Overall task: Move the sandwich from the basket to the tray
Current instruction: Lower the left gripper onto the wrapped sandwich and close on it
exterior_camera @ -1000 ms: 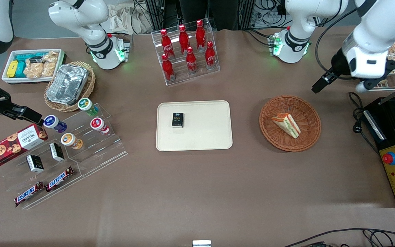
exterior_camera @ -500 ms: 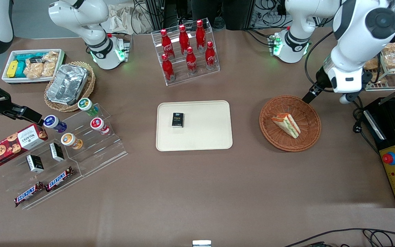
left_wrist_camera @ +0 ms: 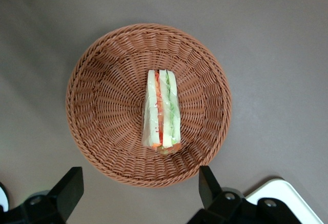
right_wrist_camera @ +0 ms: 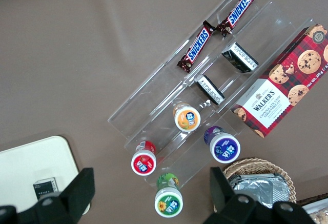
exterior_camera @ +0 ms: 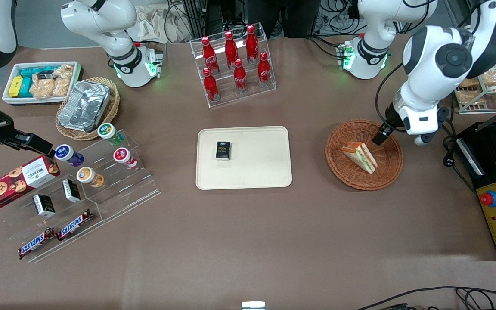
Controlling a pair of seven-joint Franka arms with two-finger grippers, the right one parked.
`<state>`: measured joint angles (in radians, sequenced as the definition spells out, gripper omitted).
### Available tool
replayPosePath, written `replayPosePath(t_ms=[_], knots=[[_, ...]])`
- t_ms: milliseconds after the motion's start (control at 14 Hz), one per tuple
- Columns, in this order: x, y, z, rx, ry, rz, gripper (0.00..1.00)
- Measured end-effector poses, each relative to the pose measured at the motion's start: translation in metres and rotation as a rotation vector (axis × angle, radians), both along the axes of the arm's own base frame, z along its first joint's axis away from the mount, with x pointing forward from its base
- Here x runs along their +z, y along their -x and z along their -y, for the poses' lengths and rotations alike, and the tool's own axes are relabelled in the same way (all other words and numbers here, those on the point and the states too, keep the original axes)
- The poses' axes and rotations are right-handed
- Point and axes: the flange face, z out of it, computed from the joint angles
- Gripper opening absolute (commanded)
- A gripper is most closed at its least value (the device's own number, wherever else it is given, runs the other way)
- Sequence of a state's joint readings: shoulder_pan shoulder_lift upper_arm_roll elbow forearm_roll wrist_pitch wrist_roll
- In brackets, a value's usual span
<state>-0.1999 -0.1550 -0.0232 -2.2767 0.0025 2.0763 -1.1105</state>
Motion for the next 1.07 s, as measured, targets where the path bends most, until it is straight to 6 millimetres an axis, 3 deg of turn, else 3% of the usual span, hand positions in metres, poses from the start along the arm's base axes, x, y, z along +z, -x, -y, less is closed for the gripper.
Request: replayPosePath(t_ms=[214, 714, 1071], knots=[[-0.026, -0.007, 0.003, 0.000, -0.007, -0.024, 1.00], [-0.093, -0.013, 0.031, -0.088, -0.048, -0.063, 1.00], [-0.120, -0.014, 0.037, -0.152, -0.053, -0.069, 1.00]])
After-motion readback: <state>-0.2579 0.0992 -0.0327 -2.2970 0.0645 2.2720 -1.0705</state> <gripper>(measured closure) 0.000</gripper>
